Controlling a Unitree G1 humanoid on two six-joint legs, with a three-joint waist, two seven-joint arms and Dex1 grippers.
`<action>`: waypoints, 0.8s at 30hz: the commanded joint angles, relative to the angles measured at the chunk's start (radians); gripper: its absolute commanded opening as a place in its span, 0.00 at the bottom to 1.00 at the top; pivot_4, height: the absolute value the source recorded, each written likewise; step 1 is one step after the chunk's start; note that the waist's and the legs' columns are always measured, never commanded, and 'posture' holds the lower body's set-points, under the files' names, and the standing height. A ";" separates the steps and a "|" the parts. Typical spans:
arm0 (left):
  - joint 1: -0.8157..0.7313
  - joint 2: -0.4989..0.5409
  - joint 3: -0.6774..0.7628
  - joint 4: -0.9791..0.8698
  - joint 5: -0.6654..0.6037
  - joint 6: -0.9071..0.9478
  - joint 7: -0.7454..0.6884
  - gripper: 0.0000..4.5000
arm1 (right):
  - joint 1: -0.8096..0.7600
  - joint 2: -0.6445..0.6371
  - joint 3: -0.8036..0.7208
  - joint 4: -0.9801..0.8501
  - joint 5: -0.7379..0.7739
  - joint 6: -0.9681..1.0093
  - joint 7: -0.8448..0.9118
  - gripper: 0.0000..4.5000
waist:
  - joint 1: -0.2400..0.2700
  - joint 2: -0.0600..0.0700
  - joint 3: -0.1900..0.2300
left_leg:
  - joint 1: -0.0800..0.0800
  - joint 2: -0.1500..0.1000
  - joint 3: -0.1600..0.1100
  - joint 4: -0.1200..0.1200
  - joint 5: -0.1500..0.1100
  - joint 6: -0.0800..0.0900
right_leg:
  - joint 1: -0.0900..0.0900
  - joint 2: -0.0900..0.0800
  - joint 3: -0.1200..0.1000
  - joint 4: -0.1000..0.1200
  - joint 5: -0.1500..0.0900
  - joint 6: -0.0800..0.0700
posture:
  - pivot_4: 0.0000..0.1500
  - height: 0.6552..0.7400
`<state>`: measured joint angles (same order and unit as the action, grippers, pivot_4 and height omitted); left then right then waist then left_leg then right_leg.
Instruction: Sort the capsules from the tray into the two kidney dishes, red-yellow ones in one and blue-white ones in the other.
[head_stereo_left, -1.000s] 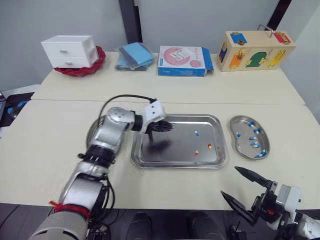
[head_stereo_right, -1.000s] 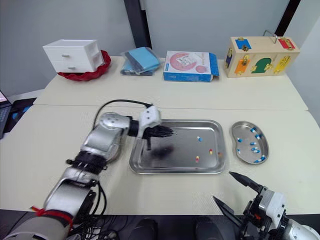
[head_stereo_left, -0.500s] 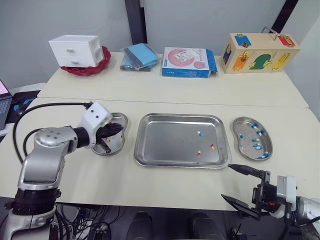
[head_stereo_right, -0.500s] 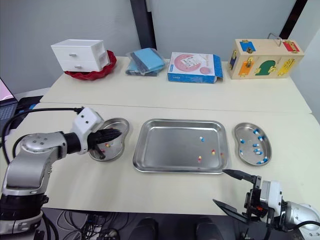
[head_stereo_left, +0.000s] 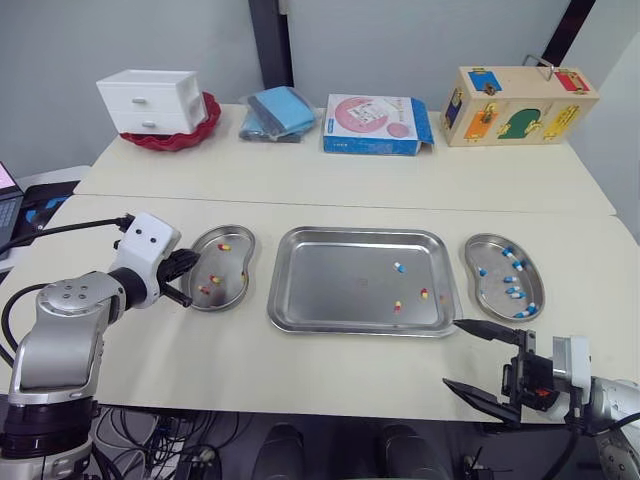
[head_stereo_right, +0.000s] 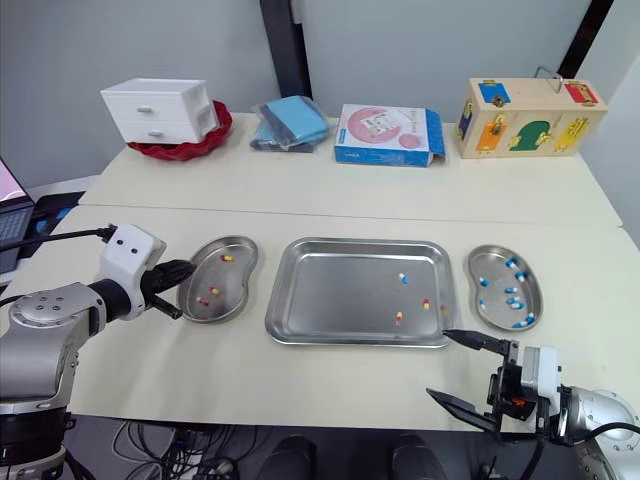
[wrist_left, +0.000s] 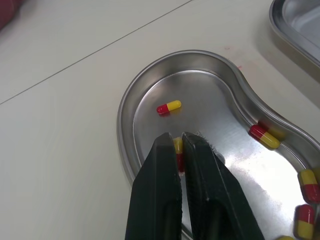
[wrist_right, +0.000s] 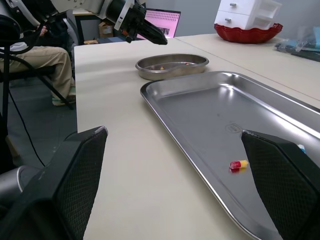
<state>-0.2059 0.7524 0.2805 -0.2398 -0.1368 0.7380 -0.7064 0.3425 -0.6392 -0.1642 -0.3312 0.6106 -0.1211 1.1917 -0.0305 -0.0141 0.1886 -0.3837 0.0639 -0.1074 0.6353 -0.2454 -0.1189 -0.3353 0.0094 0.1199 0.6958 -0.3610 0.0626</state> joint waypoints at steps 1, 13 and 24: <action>0.001 0.016 0.019 -0.034 -0.017 0.007 0.021 0.03 | 0.008 0.004 -0.015 -0.032 0.016 0.001 -0.002 1.00 | 0.000 0.000 0.000 | 0.000 0.000 0.000 0.000 0.000 0.000 | 0.000 0.000 0.000 0.000 0.000 0.000 | 1.00 1.00; -0.001 0.033 0.003 -0.042 -0.052 0.035 0.030 0.03 | 0.003 0.010 -0.012 -0.035 0.007 0.011 -0.018 1.00 | -0.001 0.000 0.000 | 0.000 0.000 0.000 0.000 0.000 0.000 | 0.000 0.000 0.000 0.000 0.000 0.000 | 1.00 1.00; -0.019 0.042 -0.008 -0.047 -0.074 0.082 0.042 0.77 | 0.002 0.021 -0.011 -0.029 -0.001 0.011 -0.024 1.00 | -0.001 0.000 0.000 | 0.000 0.000 0.000 0.000 0.000 0.000 | 0.000 0.000 0.000 0.000 0.000 0.000 | 1.00 1.00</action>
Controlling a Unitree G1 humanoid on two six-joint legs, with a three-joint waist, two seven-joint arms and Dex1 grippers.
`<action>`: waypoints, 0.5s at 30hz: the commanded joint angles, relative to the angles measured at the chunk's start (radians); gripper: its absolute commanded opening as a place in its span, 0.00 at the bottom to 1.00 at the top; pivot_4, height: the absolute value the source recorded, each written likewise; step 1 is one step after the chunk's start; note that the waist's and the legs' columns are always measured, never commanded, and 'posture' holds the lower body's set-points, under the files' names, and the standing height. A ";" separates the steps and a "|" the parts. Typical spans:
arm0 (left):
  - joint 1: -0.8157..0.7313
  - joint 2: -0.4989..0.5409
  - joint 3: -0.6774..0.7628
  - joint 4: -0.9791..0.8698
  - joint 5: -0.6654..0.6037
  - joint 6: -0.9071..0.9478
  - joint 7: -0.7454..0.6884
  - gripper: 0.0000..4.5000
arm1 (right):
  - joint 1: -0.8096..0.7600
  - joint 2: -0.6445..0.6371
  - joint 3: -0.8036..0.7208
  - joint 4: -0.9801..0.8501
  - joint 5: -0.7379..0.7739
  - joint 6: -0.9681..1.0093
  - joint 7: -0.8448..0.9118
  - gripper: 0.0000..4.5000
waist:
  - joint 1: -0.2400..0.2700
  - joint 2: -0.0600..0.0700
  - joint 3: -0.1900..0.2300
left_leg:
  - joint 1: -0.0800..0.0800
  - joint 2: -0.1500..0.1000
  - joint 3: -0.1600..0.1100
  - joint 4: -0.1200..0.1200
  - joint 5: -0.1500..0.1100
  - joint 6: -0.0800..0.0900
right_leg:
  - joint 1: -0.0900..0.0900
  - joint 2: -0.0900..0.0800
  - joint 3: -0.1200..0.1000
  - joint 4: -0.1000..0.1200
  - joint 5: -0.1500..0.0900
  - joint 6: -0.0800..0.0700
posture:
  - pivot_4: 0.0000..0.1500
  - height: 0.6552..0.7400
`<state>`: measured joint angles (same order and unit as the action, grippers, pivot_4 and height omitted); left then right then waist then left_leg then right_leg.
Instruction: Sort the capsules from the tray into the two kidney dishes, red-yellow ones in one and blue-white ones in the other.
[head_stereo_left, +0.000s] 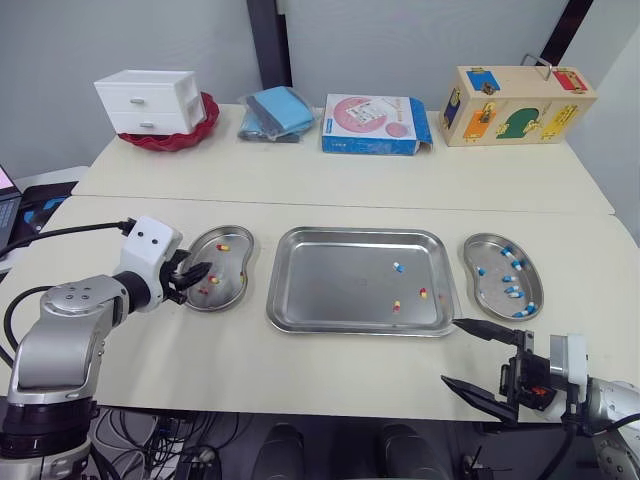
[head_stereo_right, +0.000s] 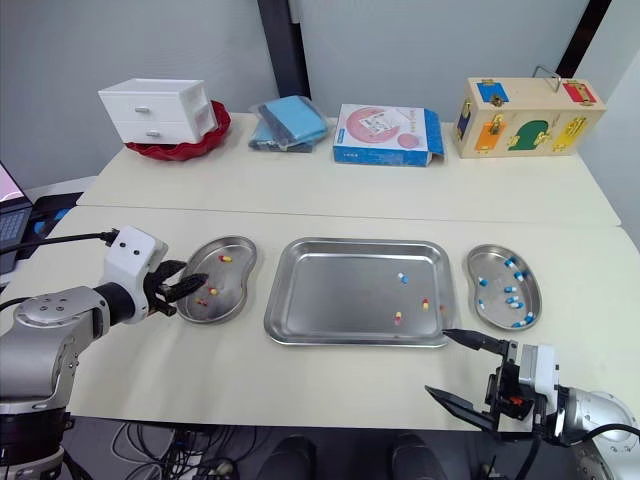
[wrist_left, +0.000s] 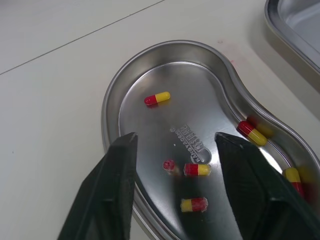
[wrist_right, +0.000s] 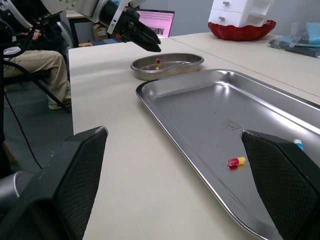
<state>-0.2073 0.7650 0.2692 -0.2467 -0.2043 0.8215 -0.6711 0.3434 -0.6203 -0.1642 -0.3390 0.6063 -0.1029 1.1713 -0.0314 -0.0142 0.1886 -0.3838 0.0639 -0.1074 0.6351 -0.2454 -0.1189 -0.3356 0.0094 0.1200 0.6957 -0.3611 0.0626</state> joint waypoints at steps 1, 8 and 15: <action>-0.018 0.029 0.002 -0.040 -0.008 -0.002 0.008 0.85 | 0.001 0.002 -0.012 -0.021 0.003 -0.007 -0.003 1.00 | 0.000 0.000 0.000 | 0.000 0.000 0.000 0.000 0.000 0.000 | 0.000 0.000 0.000 0.000 0.000 0.000 | 1.00 1.00; -0.016 0.033 -0.001 -0.042 -0.026 -0.005 0.009 0.99 | 0.014 -0.006 -0.024 -0.026 0.000 0.008 -0.014 1.00 | 0.000 0.000 0.000 | 0.000 0.000 0.000 0.000 0.000 0.000 | 0.000 0.000 0.000 0.000 0.000 0.000 | 1.00 1.00; 0.024 0.049 0.064 -0.041 -0.073 -0.050 -0.027 0.99 | 0.033 -0.096 -0.092 -0.076 0.023 0.187 -0.112 1.00 | 0.000 0.000 0.000 | 0.000 0.000 0.000 0.000 0.000 0.000 | 0.000 0.000 0.000 0.000 0.000 0.000 | 1.00 1.00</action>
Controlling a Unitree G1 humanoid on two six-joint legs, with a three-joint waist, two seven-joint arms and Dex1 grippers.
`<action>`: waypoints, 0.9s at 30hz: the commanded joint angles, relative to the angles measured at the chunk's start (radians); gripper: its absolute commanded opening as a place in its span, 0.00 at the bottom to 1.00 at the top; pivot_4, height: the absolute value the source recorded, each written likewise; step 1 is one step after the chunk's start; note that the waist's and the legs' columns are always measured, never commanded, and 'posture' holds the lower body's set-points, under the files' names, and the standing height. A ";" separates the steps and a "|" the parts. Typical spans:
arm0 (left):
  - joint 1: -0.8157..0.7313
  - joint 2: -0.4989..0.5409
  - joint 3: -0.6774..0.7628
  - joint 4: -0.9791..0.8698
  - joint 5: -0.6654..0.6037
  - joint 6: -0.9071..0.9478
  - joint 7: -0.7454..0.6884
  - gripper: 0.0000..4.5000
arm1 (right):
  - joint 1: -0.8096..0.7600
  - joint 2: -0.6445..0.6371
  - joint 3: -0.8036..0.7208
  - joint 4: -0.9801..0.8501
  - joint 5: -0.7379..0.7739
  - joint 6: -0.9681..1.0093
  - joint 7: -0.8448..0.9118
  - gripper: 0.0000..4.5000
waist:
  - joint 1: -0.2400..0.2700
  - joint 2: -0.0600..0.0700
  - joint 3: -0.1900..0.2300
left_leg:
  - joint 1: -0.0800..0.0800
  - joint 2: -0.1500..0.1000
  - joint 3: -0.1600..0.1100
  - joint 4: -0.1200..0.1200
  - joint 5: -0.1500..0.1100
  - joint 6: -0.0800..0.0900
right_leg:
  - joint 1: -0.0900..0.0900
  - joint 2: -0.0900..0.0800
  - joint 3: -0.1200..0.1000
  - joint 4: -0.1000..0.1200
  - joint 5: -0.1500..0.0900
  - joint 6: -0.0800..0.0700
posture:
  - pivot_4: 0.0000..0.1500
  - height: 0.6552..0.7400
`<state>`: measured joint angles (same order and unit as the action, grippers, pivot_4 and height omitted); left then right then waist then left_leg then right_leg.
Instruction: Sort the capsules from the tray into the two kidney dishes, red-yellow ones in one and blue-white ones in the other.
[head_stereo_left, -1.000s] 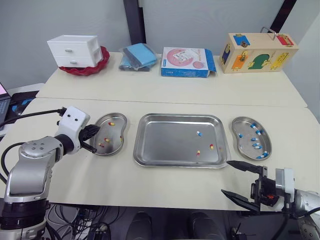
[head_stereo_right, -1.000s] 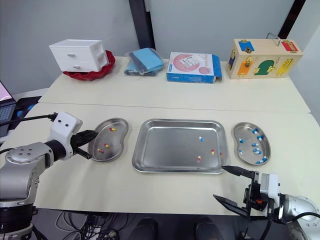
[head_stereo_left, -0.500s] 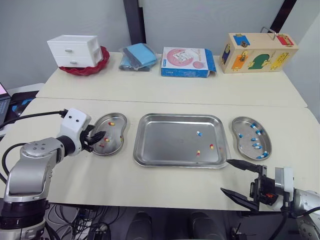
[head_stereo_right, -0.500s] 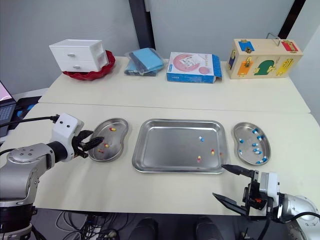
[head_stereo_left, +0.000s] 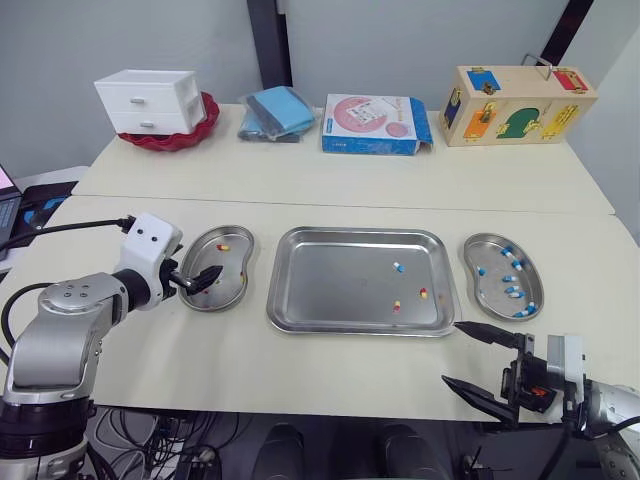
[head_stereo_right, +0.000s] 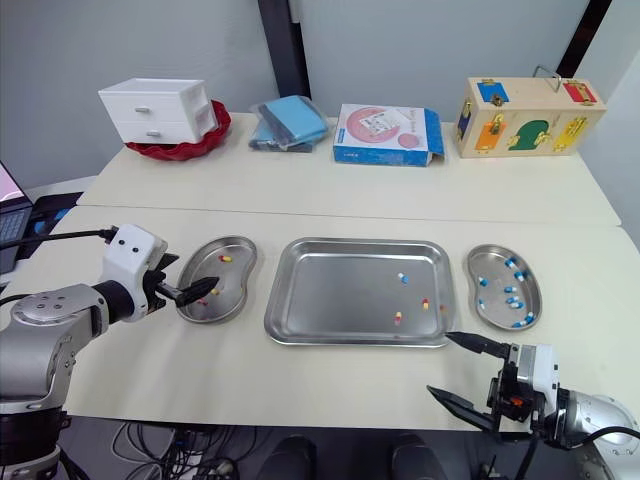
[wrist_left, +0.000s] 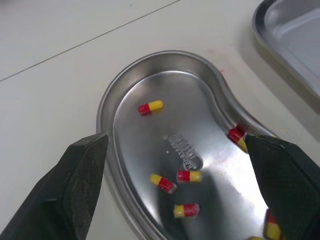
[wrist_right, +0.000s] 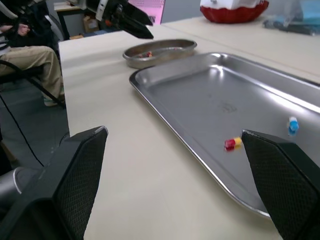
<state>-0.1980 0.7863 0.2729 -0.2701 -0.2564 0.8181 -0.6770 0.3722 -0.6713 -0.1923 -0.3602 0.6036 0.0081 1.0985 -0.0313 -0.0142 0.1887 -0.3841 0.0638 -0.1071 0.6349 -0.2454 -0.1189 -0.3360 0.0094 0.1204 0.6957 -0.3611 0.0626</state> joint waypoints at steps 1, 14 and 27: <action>0.036 0.032 0.095 -0.010 -0.035 -0.078 -0.043 0.99 | 0.004 -0.072 -0.098 -0.057 0.039 0.113 -0.050 1.00 | 0.000 0.000 0.000 | 0.000 0.000 0.000 0.000 0.000 0.000 | 0.000 0.000 0.000 0.000 0.000 0.000 | 1.00 1.00; 0.323 0.247 0.400 0.377 -0.036 -0.399 -0.317 0.99 | 0.119 -0.346 -0.492 0.099 0.001 0.448 -0.019 1.00 | 0.000 -0.002 0.001 | 0.000 0.000 0.002 -0.005 0.000 0.000 | -0.001 -0.001 0.001 -0.008 0.000 0.000 | 1.00 1.00; 0.340 0.258 0.376 0.504 -0.011 -0.501 -0.331 0.99 | 0.035 -0.346 -0.491 0.227 -0.076 0.422 0.044 1.00 | -0.007 -0.003 0.001 | -0.001 0.001 0.004 -0.008 0.000 0.000 | -0.001 -0.001 0.001 -0.013 0.000 0.000 | 1.00 1.00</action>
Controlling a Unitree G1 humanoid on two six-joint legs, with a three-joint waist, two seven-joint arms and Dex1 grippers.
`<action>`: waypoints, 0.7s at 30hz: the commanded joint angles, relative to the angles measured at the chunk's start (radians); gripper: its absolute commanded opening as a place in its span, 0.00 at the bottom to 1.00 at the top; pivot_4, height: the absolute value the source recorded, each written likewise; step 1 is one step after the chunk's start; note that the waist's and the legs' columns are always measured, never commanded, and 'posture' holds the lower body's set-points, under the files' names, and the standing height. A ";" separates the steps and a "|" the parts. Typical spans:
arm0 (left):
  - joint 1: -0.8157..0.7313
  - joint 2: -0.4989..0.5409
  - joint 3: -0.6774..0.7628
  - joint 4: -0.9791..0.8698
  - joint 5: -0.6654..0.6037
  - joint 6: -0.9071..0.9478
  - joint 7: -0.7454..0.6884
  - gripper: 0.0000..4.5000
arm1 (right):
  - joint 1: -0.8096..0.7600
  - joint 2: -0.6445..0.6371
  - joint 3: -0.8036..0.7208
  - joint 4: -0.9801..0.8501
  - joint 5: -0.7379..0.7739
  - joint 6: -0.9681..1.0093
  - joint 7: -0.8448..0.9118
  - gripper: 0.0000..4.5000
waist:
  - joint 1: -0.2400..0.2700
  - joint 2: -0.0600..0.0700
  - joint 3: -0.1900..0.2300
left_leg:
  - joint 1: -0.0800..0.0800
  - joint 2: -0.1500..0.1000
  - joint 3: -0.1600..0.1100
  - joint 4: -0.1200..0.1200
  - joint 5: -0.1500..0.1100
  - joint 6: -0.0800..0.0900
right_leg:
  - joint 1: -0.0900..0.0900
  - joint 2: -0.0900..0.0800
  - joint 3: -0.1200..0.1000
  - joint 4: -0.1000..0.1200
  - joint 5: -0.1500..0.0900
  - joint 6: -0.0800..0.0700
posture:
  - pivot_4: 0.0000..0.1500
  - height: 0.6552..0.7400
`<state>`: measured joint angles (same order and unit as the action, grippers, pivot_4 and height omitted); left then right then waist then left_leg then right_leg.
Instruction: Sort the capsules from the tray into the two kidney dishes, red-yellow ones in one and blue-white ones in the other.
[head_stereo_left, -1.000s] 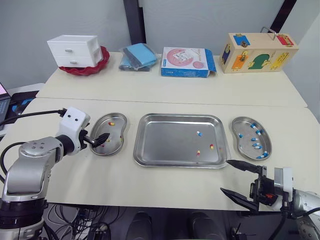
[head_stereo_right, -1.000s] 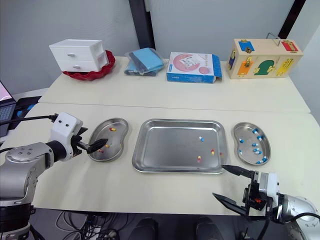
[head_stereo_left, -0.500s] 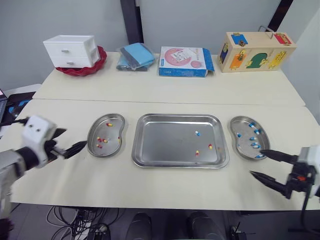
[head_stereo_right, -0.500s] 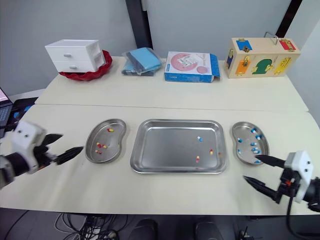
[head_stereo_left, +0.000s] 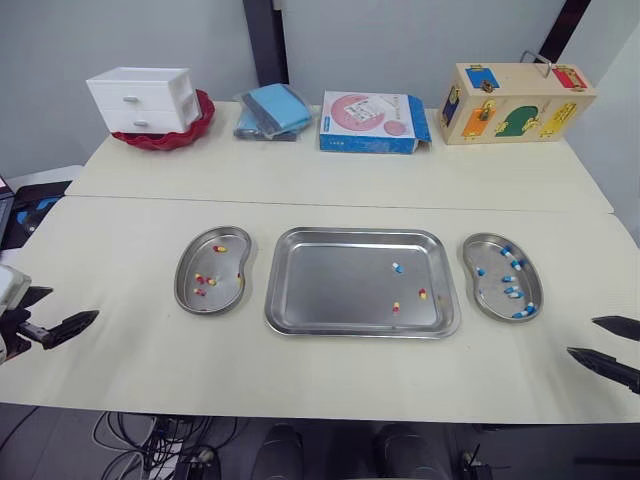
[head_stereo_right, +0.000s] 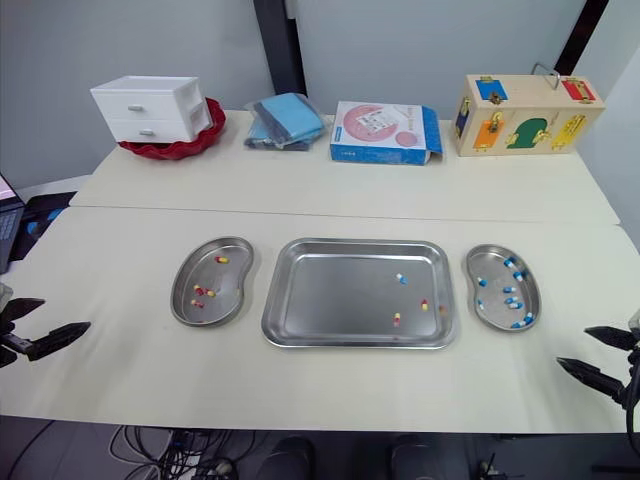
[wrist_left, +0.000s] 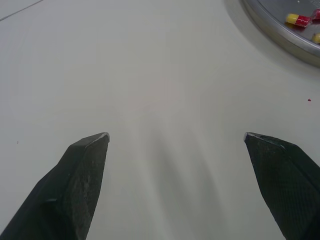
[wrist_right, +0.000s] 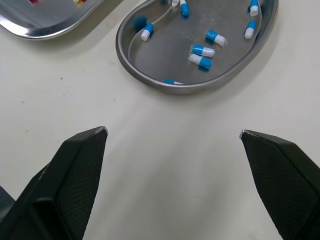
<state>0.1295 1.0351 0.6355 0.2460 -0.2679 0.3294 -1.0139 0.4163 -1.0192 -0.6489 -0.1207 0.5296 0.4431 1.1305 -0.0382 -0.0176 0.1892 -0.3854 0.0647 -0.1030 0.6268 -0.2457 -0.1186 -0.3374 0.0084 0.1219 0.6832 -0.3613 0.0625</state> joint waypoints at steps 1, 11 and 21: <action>0.017 0.007 0.013 -0.016 -0.001 -0.009 0.007 0.99 | -0.012 0.003 -0.033 -0.010 -0.005 -0.015 0.015 1.00 | -0.001 0.000 0.000 | 0.000 0.000 0.000 0.000 0.000 0.000 | 0.000 0.000 0.000 0.000 0.000 0.000 | 1.00 1.00; 0.053 0.003 0.008 -0.077 -0.021 0.027 -0.011 0.99 | -0.025 0.080 -0.025 -0.052 0.009 -0.095 0.054 1.00 | -0.002 0.000 0.000 | 0.000 0.000 -0.001 0.000 0.000 0.000 | 0.000 0.000 -0.001 0.000 0.000 0.000 | 1.00 1.00; -0.034 -0.049 -0.163 -0.429 -0.125 0.182 0.012 0.99 | 0.046 0.366 0.132 -0.332 0.075 -0.290 0.081 1.00 | 0.005 0.000 0.000 | -0.001 0.000 -0.002 0.001 0.000 0.000 | 0.001 0.000 -0.002 0.000 0.000 0.000 | 1.00 1.00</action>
<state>0.1186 0.9928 0.4961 -0.1084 -0.3580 0.4816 -1.0115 0.4556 -0.6728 -0.5313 -0.4075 0.5894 0.1959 1.2043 -0.0333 -0.0174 0.1891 -0.3865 0.0647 -0.1050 0.6273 -0.2457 -0.1188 -0.3365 0.0084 0.1201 0.6833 -0.3610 0.0627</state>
